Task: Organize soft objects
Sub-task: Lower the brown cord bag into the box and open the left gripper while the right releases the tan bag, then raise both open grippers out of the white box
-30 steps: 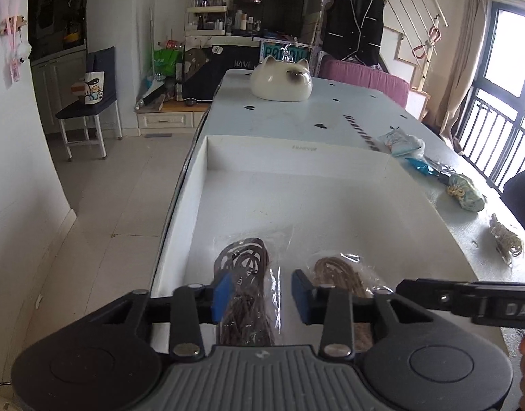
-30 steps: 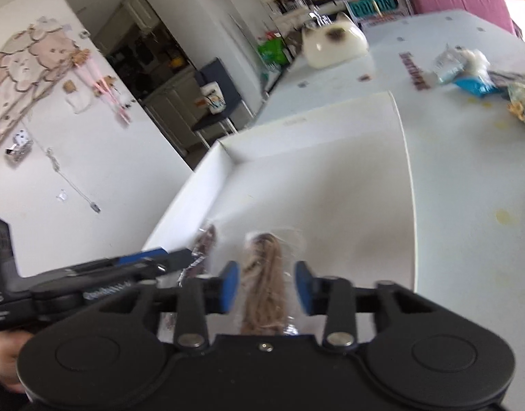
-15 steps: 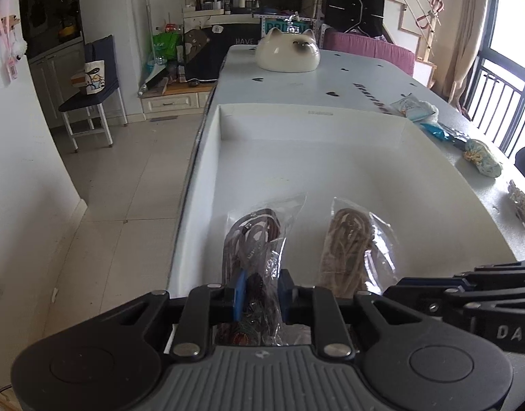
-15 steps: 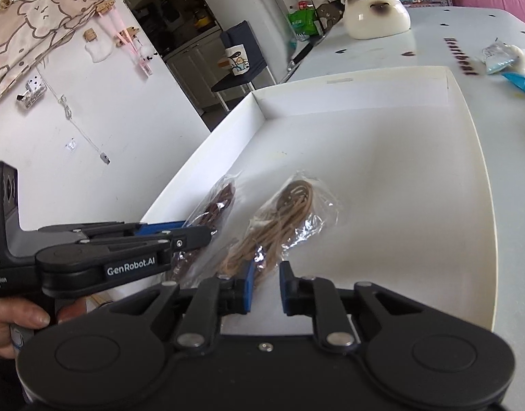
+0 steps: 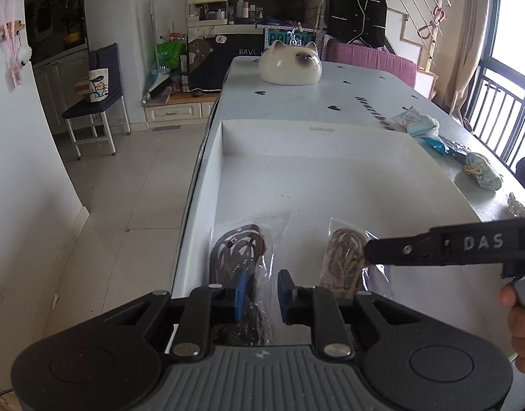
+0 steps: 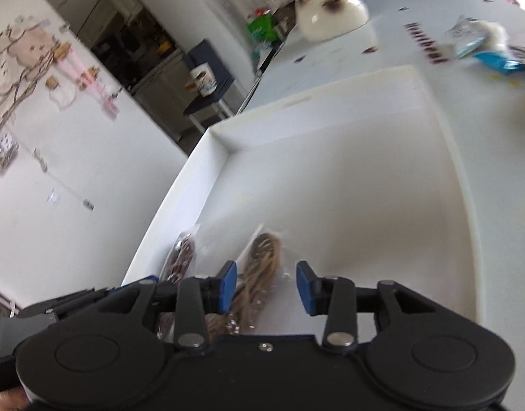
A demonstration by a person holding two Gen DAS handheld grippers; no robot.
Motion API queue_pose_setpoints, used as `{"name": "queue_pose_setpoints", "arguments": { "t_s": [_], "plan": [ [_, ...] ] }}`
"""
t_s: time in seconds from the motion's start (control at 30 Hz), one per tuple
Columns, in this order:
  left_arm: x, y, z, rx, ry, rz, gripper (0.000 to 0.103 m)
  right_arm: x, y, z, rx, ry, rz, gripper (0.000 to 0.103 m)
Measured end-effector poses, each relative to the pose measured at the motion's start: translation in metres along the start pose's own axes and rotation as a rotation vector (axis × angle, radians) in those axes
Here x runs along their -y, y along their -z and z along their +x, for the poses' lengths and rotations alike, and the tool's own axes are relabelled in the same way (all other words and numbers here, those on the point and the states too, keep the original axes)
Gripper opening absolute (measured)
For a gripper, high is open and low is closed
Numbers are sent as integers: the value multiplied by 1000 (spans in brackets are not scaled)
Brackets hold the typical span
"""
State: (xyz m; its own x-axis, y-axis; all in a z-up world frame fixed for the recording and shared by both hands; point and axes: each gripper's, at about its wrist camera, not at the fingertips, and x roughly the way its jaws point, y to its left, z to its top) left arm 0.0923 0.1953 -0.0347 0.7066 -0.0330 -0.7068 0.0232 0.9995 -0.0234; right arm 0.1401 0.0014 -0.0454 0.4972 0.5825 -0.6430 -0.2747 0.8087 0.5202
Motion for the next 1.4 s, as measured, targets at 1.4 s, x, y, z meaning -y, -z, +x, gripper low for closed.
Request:
{"name": "queue_pose_setpoints", "arguments": {
  "t_s": [1.4],
  "plan": [
    [12,9,-39,61,65,-90,51,-21,19,-83,158,54,-313,52]
  ]
}}
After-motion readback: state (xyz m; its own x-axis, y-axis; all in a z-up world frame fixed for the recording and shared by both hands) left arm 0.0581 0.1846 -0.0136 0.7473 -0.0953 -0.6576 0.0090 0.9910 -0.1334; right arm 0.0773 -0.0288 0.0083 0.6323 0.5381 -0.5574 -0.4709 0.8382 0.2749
